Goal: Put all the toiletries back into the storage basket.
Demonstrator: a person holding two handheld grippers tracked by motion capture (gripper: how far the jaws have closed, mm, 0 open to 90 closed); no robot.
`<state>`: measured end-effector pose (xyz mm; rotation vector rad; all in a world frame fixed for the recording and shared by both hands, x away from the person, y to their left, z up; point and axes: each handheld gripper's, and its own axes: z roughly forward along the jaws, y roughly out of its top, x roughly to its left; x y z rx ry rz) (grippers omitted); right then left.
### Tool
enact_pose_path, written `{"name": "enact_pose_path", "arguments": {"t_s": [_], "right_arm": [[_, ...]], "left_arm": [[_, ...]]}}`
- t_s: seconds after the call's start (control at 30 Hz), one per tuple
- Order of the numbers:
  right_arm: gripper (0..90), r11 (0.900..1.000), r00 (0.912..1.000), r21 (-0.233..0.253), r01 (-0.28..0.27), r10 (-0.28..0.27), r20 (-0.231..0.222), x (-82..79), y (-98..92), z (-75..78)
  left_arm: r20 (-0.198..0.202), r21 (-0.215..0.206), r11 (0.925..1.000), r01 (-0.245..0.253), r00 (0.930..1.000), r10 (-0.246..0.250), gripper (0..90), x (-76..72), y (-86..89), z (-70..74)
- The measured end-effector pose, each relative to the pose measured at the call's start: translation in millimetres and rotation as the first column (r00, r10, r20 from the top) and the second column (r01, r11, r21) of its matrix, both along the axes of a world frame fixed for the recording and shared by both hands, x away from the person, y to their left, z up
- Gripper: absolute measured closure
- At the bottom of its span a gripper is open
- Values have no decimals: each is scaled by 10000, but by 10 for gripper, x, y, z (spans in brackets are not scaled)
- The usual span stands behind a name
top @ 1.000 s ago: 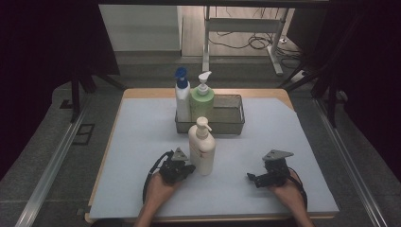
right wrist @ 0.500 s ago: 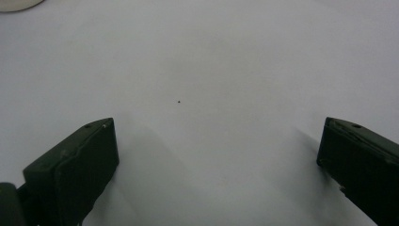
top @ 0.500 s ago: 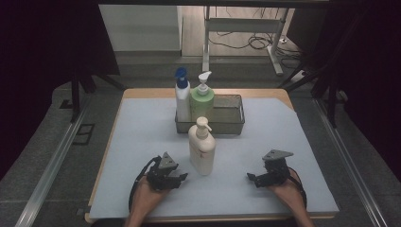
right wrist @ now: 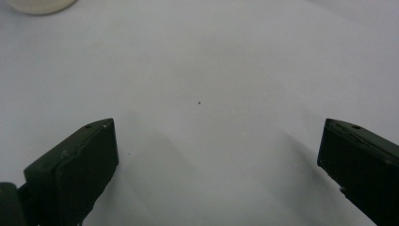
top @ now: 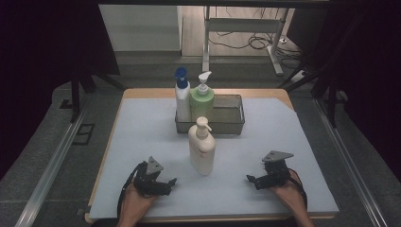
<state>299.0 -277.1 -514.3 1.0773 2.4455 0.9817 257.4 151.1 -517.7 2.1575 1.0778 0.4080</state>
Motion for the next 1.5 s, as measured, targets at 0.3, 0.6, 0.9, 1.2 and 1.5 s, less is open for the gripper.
{"name": "enact_pose_path", "arguments": {"t_s": [0.3,0.6,0.9,1.2,1.5], "right_arm": [[0,9984,9998,543,-170,163,141,-66,6,126],[0,9940,9978,933,-579,547,364,-110,137,341],[0,9841,9944,1438,-1040,1002,330,-113,409,587],[0,9793,9925,1618,-1216,1181,310,-68,740,756],[38,9767,9898,1654,-1367,1280,624,-34,1051,905]], "left_arm": [[-169,94,9999,99,9998,-98,122,23,12,-51],[-149,76,9999,86,9999,-84,123,20,13,-54],[-135,47,10000,54,9999,-54,123,19,11,-57],[-143,44,10000,59,9999,-58,123,19,11,-56],[-148,38,10000,62,9999,-61,123,20,12,-56]]}}
